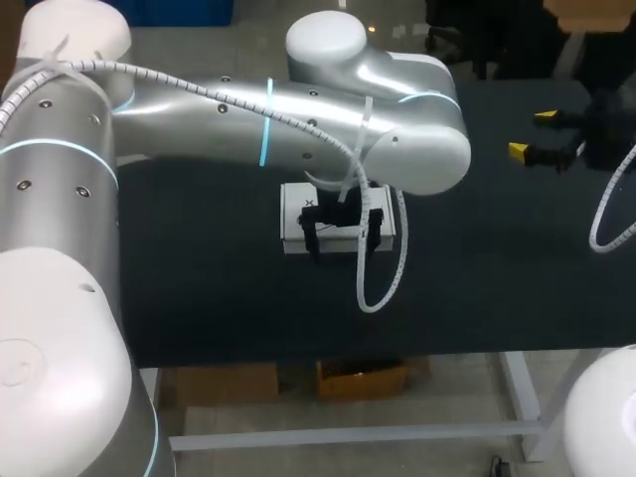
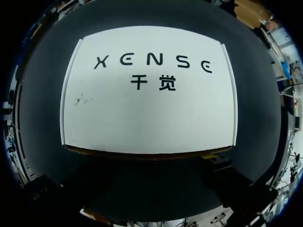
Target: Assemble the packaging by folding the flat box into shape, placing the metal phone stand inside, and closing the box properly
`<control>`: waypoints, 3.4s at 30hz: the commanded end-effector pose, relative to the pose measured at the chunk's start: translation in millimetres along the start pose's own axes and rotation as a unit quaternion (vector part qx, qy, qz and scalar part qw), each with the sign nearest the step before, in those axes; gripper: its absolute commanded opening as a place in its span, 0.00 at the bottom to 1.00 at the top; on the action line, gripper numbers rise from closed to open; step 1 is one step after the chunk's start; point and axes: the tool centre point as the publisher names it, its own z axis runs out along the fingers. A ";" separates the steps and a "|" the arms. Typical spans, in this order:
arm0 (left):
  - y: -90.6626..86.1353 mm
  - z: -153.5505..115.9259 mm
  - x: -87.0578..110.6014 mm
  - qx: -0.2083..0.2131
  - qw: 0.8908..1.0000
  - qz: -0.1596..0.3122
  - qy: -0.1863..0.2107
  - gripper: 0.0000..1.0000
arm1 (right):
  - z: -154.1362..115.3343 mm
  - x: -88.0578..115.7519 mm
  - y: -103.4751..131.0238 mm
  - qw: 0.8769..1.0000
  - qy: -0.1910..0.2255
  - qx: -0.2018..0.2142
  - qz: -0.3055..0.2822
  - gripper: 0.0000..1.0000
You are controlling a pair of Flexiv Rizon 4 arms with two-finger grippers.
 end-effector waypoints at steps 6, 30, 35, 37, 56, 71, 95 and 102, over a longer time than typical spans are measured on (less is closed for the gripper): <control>-30.5 1.8 0.8 -0.014 1.000 -0.006 -0.009 1.00 | -1.2 0.8 0.8 1.000 0.000 0.001 0.000 1.00; -49.7 -0.5 -3.0 -0.011 1.000 -0.006 -0.012 1.00 | -1.2 0.8 0.8 1.000 0.000 0.001 0.000 1.00; -49.7 -0.5 -3.0 -0.011 1.000 -0.006 -0.012 1.00 | -1.2 0.8 0.8 1.000 0.000 0.001 0.000 1.00; -49.7 -0.5 -3.0 -0.011 1.000 -0.006 -0.012 1.00 | -1.2 0.8 0.8 1.000 0.000 0.001 0.000 1.00; -61.6 -4.5 1.3 0.016 1.000 -0.006 -0.024 1.00 | -1.2 0.8 0.8 1.000 0.000 0.001 0.000 1.00; -96.6 -0.3 6.2 0.023 0.999 -0.010 -0.026 1.00 | -1.2 0.8 0.8 1.000 0.000 0.001 0.000 1.00; -174.9 -2.0 -4.9 0.042 0.998 -0.015 -0.033 1.00 | -1.2 0.8 0.8 1.000 0.000 0.001 0.000 1.00; -204.0 -3.8 -7.6 0.049 0.998 -0.011 -0.032 1.00 | -1.2 0.8 0.8 1.000 0.000 0.001 0.000 1.00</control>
